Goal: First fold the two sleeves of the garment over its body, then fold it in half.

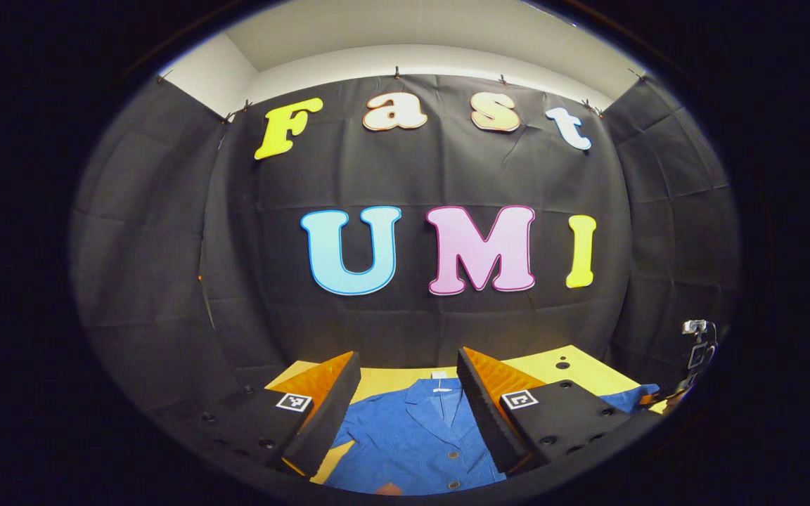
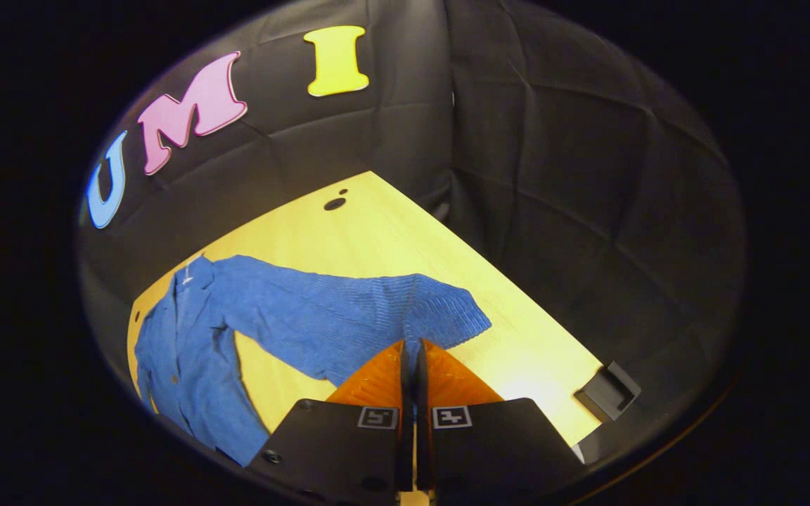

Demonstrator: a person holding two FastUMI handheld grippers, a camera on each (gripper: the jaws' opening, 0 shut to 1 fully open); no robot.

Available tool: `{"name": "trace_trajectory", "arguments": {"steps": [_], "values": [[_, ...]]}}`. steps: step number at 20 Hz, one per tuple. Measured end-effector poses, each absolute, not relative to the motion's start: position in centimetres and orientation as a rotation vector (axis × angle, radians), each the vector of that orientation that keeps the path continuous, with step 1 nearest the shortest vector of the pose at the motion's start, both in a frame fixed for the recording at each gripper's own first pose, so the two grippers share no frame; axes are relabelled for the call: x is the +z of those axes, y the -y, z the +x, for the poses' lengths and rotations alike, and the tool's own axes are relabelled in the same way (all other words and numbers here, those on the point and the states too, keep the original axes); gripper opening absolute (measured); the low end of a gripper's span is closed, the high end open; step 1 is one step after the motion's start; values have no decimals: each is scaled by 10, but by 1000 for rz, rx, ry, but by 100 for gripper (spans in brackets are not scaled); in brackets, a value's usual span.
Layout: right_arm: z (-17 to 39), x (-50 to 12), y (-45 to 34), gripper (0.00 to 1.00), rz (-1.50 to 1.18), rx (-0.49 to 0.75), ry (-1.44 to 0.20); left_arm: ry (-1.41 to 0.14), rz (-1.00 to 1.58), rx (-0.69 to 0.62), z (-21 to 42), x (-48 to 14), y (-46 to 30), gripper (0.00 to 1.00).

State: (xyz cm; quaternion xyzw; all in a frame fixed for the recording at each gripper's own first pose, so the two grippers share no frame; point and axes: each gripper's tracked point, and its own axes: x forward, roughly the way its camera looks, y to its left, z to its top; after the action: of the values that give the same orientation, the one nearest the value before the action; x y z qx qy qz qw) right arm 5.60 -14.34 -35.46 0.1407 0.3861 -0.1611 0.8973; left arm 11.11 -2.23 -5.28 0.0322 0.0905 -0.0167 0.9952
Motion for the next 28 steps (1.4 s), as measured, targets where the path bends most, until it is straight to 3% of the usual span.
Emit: {"name": "trace_trajectory", "arguments": {"steps": [13, 21, 28], "values": [[117, -238, -14, 4, 216, -76, -643, -158, -50, 70, 81, -57, -58, 80], [121, -199, -85, 4, 124, 21, -542, -156, -45, 102, 62, -62, -93, 80], [136, -190, -125, 4, 89, 100, -560, -153, -25, 89, 57, -64, -98, 80]]}}
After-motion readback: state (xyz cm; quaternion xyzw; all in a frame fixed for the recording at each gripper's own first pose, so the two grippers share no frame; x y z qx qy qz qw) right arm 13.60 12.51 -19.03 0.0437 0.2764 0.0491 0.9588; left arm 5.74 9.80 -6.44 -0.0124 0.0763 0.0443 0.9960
